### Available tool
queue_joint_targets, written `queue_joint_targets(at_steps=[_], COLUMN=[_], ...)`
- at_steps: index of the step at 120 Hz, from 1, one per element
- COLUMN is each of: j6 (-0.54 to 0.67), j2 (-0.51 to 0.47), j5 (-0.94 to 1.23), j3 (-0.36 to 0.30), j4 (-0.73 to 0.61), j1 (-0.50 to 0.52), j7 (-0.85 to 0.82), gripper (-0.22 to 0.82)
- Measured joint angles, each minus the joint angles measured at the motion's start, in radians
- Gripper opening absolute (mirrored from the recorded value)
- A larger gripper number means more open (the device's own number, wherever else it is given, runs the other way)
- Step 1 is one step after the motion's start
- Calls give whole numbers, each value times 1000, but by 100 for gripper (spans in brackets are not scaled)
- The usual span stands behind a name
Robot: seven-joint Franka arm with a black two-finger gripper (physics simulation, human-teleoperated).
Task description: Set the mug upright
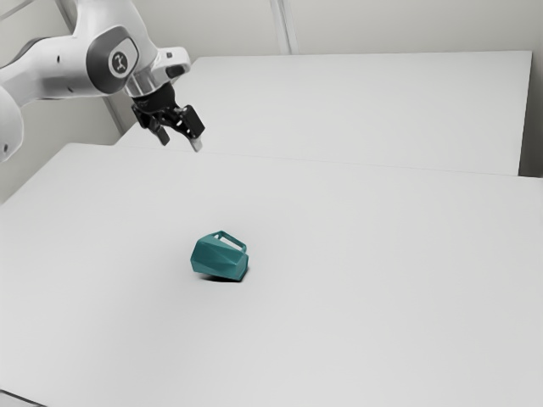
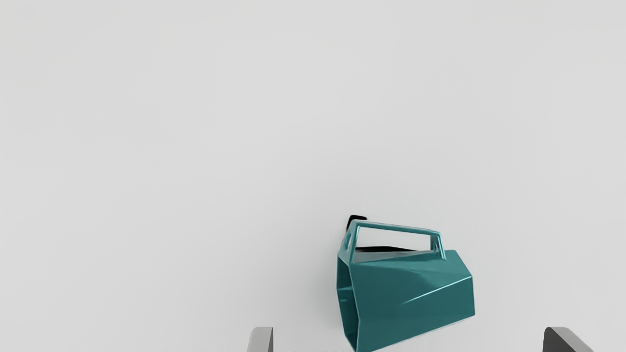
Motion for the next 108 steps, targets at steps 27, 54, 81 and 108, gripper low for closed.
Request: queue_joint_targets(at_steps=[27,54,81,108], j6=[16,78,3,-79], j2=[23,48,137,166], j5=[-124,-415,-522,-534], j3=[27,32,28,23], j4=[-21,-174,-208,-259], j1=[13,119,186,205], j7=[16,104,258,430], gripper=[60,60,60,60])
